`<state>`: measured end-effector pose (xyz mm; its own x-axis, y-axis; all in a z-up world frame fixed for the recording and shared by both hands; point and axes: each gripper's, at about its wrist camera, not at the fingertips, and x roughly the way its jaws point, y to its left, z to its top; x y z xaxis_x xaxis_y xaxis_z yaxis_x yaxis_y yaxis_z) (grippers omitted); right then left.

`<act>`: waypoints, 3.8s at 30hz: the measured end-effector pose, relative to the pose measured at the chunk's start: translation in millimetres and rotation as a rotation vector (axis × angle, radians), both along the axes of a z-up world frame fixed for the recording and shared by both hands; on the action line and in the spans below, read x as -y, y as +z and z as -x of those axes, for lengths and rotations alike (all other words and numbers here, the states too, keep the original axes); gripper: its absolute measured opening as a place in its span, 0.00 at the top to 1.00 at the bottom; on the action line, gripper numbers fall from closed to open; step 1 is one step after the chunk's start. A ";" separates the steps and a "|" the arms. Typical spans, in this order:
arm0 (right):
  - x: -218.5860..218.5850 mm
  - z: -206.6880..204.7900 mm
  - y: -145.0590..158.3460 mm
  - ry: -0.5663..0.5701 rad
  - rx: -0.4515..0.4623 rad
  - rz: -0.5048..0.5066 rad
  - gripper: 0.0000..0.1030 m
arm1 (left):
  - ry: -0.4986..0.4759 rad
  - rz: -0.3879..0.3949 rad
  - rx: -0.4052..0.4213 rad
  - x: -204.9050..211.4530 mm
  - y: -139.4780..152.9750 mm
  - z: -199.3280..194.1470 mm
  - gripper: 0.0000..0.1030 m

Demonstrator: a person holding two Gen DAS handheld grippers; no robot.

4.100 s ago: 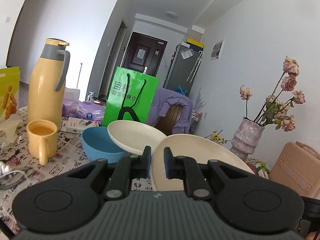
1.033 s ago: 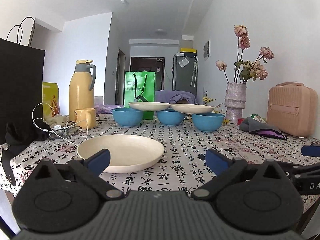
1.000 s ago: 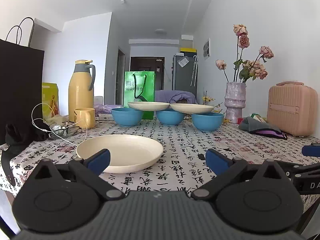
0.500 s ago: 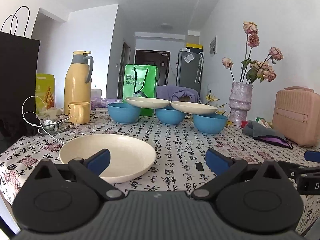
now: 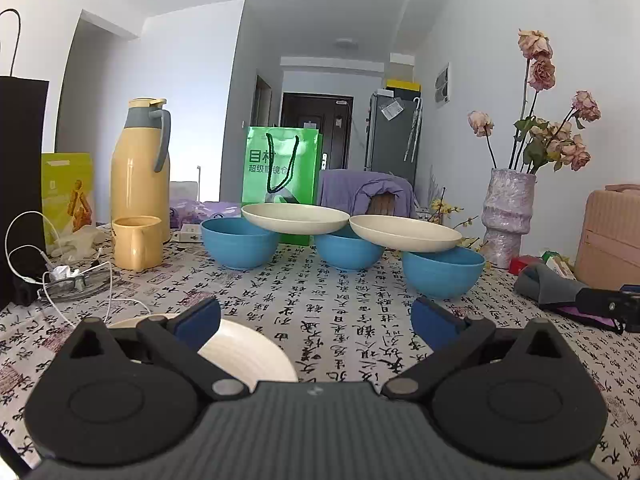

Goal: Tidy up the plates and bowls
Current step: 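Move both tools to another cream plate resting on a blue bowl, then close the left tool on the plate rim while the right tool grips it too, then lift the second plate with both tools and carry it over the first plate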

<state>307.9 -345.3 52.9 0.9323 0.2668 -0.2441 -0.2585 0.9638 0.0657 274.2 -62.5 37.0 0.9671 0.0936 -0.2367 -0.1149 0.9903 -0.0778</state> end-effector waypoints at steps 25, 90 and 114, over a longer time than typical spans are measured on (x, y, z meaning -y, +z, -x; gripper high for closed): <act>-26.3 -278.8 44.4 -0.097 -0.134 -0.083 0.62 | -0.109 0.178 -0.217 6.2 27.5 -286.6 0.39; -0.1 -35.5 20.9 -0.216 -0.091 0.009 0.93 | -0.185 0.218 -0.269 48.4 18.2 -53.9 0.87; 7.2 76.7 -29.3 -0.239 -0.167 0.070 0.92 | -0.240 0.187 -0.340 57.9 -22.4 42.7 0.86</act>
<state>231.3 -352.6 23.6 0.9123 0.0218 -0.4090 -0.0152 0.9997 0.0192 231.5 -120.4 14.6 0.8206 -0.1981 -0.5361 0.0658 0.9645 -0.2557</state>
